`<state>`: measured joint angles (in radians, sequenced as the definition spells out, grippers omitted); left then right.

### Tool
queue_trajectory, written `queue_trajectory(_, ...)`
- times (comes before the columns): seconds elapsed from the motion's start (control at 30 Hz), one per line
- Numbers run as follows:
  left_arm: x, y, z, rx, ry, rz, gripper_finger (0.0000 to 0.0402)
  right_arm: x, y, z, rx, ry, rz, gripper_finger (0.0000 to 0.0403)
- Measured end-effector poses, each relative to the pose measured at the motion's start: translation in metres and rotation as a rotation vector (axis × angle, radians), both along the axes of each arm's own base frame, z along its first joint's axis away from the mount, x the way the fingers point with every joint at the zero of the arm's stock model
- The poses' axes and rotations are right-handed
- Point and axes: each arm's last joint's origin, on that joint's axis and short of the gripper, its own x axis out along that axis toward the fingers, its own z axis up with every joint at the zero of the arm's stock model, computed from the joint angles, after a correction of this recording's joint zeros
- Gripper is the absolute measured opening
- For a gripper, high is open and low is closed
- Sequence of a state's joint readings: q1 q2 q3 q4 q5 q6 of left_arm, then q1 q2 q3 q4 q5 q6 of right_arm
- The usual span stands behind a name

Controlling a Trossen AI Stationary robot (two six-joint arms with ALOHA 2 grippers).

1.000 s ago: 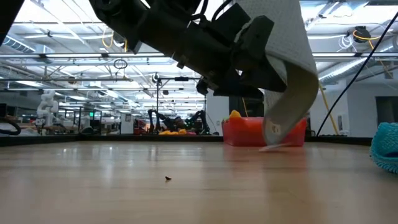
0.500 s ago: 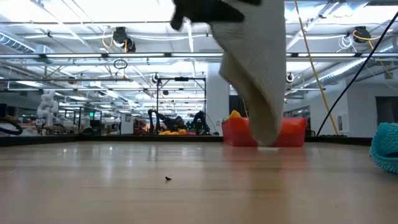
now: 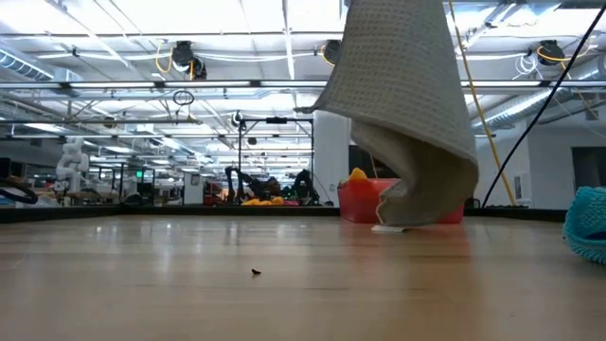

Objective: Fold microfiber towels
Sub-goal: Fold the gray microfiber cloth

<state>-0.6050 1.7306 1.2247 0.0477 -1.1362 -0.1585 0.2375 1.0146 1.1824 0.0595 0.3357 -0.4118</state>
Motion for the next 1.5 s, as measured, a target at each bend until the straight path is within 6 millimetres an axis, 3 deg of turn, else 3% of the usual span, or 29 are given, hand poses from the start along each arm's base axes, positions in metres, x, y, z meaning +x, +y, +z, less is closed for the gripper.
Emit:
queue_trajectory(0.1,0.000,0.012,-0.010,-0.025,0.043,0.058,0.0192,0.001,0.000,0.000,0.001,-0.002,0.002,0.0004)
queue_trajectory(0.3,0.018,0.038,-0.033,-0.195,0.152,0.016,0.0231,0.000,0.000,0.001,0.003,-0.017,0.002,0.0004)
queue_trajectory(0.43,0.031,0.039,-0.039,-0.260,0.161,-0.086,0.0251,0.000,0.000,0.001,-0.012,-0.015,-0.001,0.0004)
queue_trajectory(0.67,0.036,0.039,-0.044,-0.282,0.177,-0.131,0.0262,0.000,0.000,0.001,-0.021,-0.015,-0.003,0.0004)
queue_trajectory(0.83,0.040,0.047,-0.053,-0.282,0.192,-0.081,0.0217,0.000,0.000,0.002,-0.025,-0.020,-0.004,0.0004)
queue_trajectory(1.23,0.039,0.034,-0.045,-0.223,0.155,-0.142,0.0021,0.000,0.000,0.001,-0.038,-0.011,-0.006,0.0004)
queue_trajectory(1.5,0.017,0.019,-0.029,-0.202,0.186,-0.171,0.0009,0.001,0.000,-0.002,-0.042,0.026,-0.006,0.0004)
